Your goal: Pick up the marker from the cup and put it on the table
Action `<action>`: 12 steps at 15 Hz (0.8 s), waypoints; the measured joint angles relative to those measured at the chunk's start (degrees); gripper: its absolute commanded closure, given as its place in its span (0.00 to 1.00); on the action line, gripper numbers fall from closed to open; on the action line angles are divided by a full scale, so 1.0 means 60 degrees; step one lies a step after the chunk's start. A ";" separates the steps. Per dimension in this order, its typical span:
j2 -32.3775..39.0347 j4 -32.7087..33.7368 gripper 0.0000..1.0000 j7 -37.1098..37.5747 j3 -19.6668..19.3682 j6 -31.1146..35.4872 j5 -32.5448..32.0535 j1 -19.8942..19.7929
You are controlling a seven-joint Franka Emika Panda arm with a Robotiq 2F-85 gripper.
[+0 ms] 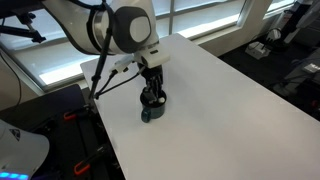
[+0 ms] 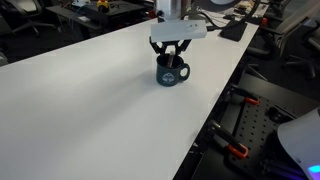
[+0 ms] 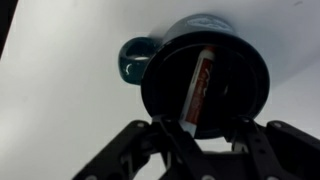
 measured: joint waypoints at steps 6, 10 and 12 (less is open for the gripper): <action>0.0140 0.0021 1.00 0.0512 -0.0092 0.0000 -0.0544 0.0031; 0.0158 0.0030 0.95 0.0697 -0.0097 0.0000 -0.0752 0.0035; 0.0158 0.0032 0.95 0.0689 -0.0093 -0.0003 -0.0697 0.0034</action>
